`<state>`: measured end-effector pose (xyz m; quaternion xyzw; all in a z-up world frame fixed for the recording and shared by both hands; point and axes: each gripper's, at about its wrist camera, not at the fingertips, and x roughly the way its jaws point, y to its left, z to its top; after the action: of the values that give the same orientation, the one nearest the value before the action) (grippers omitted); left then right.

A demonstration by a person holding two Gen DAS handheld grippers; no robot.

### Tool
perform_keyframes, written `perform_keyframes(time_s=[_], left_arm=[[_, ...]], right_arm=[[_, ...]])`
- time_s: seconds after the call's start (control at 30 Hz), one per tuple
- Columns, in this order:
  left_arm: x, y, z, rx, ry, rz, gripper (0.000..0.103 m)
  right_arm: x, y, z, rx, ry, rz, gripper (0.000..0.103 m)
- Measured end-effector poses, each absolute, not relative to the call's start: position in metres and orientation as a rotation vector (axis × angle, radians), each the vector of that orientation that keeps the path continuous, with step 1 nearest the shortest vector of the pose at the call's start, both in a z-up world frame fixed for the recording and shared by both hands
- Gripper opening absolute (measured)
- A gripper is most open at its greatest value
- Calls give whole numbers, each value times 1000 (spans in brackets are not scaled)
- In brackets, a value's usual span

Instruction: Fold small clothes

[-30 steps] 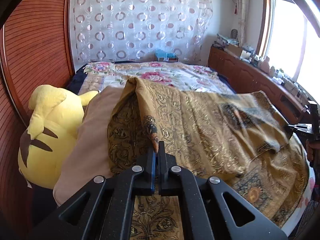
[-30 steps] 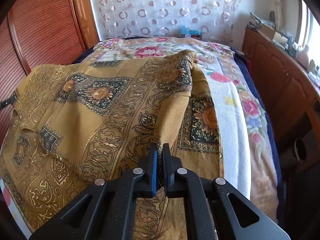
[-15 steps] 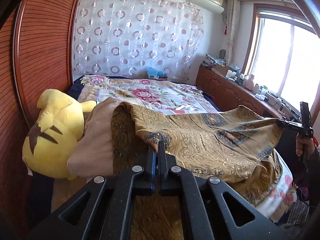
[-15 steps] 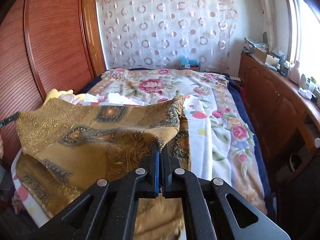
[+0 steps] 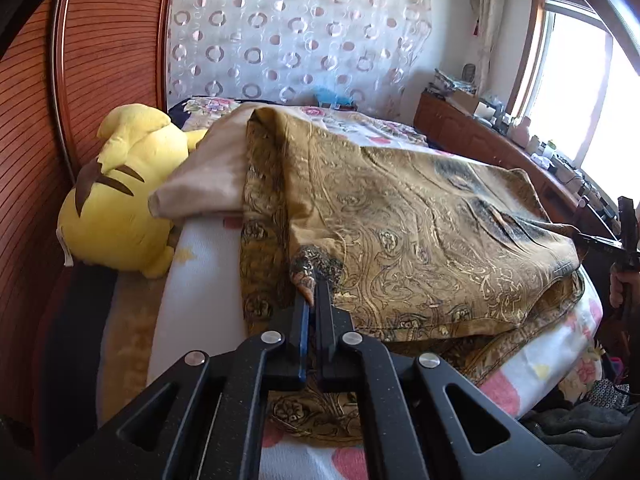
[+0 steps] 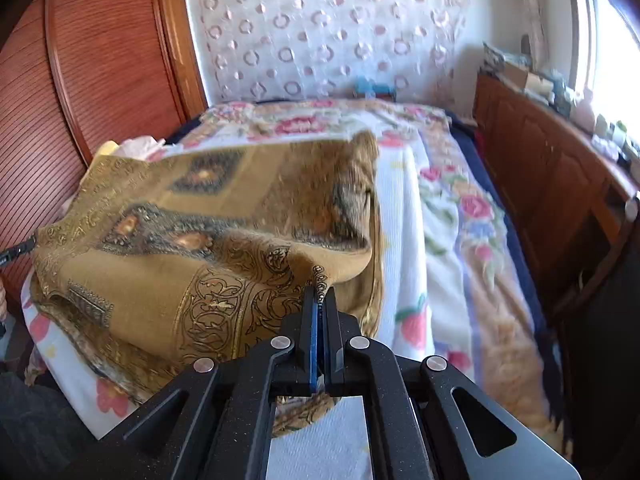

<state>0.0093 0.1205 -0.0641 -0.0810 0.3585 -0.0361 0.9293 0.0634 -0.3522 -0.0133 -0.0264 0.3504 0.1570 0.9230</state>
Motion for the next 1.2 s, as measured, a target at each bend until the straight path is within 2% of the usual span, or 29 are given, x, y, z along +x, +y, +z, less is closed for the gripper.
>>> perform_keyframes(time_s=[0.2,0.27,0.3,0.43,0.67,0.9,1.0,1.2], left_arm=[[1,119,-64,-142,742,-53,5],[-4,119,-62,-129,730,-47,18],[-7,116,-58,-125,716,-63,22],[-13,102,-50,-98,697,-114,36],[-15,68,-50,-64,692,-197,36],[-24,43,-53,-43,712,-259,36],[-24,32,-62,-26,752,-310,26],[-23,20,-83,-66,819,-369,25]], right_arm=[[72,-339,-24,-86,742,285,1],[66,-336,-23,-91,736,275,1],[65,-336,-23,-89,735,274,5],[54,-337,-21,-96,730,256,6],[38,-341,-18,-108,695,236,21],[31,-336,-21,-123,672,228,22],[29,-334,-23,-120,667,244,22],[30,-333,-26,-109,670,257,23]])
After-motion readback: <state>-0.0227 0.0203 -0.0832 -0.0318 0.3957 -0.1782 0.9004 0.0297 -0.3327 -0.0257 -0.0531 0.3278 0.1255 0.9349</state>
